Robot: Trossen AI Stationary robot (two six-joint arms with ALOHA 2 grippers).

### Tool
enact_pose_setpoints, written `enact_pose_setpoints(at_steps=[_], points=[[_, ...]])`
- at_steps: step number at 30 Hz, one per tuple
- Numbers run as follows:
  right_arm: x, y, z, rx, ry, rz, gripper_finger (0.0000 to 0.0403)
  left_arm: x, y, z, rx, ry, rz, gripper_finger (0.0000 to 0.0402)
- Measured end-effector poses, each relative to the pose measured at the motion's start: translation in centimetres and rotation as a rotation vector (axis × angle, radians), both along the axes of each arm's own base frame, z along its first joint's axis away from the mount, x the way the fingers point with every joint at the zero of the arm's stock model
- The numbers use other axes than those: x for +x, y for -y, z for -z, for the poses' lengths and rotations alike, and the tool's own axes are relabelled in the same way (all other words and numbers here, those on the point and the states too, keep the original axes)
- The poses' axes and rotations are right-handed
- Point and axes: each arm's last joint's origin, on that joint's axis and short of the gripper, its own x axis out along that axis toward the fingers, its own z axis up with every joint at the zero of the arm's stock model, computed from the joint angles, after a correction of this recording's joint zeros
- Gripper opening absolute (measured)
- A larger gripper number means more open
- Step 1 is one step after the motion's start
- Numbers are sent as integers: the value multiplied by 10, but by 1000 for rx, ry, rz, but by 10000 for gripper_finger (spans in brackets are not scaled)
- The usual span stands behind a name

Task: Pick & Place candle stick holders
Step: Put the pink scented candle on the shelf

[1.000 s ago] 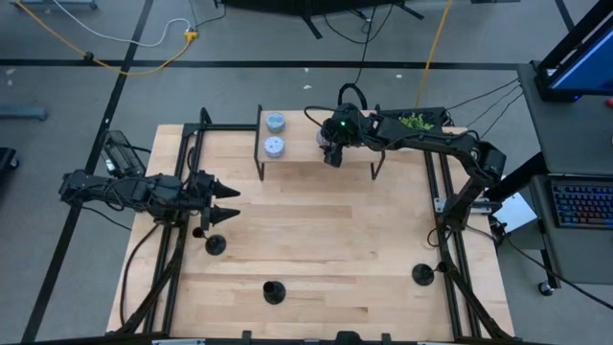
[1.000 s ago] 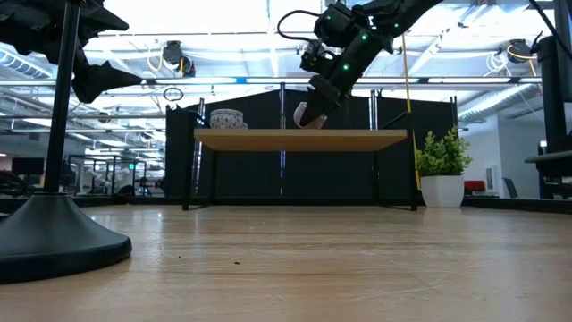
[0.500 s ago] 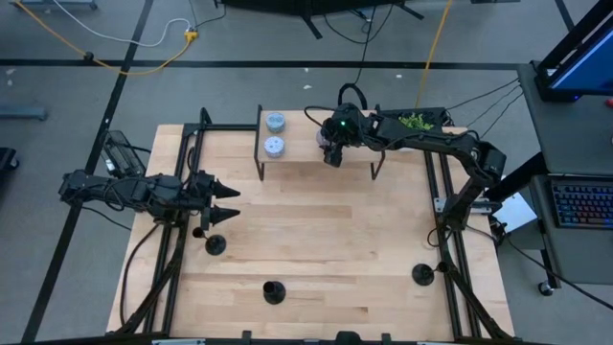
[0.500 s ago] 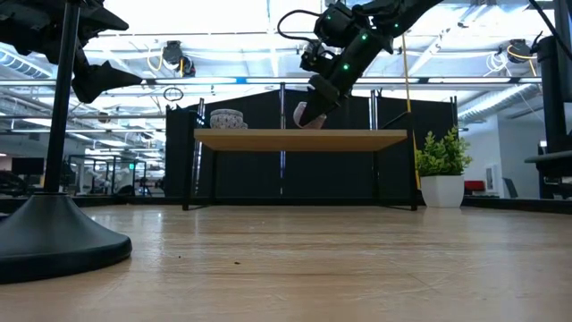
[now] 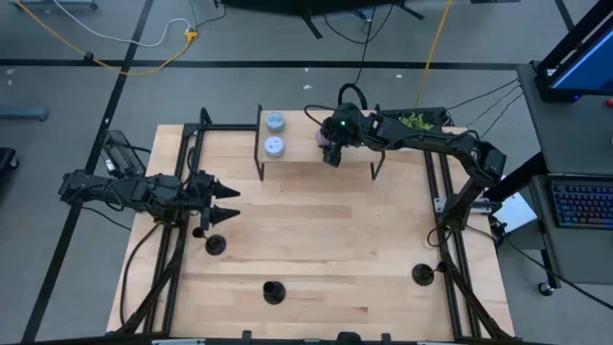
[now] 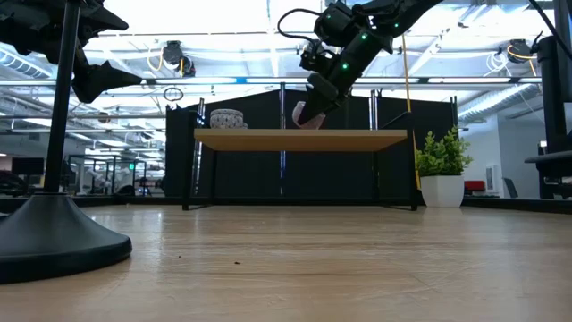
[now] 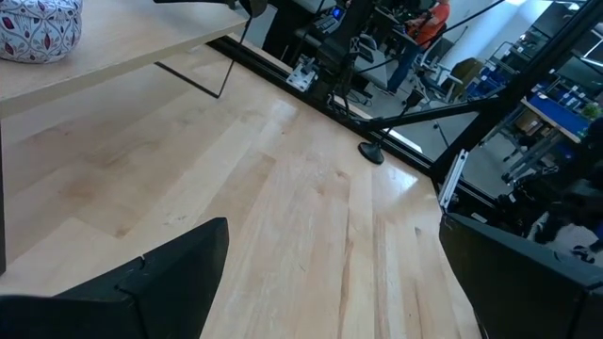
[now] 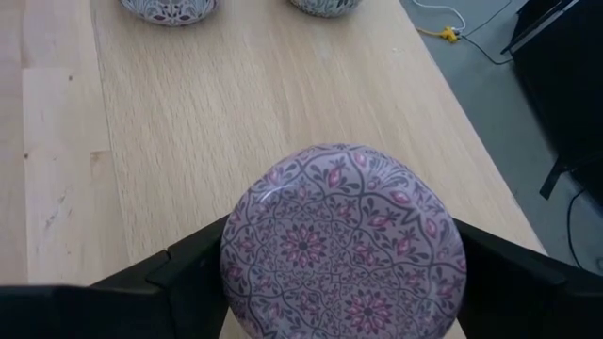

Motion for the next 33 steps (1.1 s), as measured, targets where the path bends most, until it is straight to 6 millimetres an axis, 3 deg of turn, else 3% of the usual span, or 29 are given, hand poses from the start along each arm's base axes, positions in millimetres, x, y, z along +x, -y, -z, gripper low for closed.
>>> enact_pose_setpoints(at_steps=[13, 23, 33], points=[[-1, -1, 2, 35, 2, 26, 318, 0, 0, 0, 2, 0, 0, 392], [-7, -4, 25, 57, -32, 33, 318, 0, 0, 0, -1, 0, -1, 392], [-4, -2, 23, 34, 13, 27, 318, 0, 0, 0, -13, 0, -4, 392]])
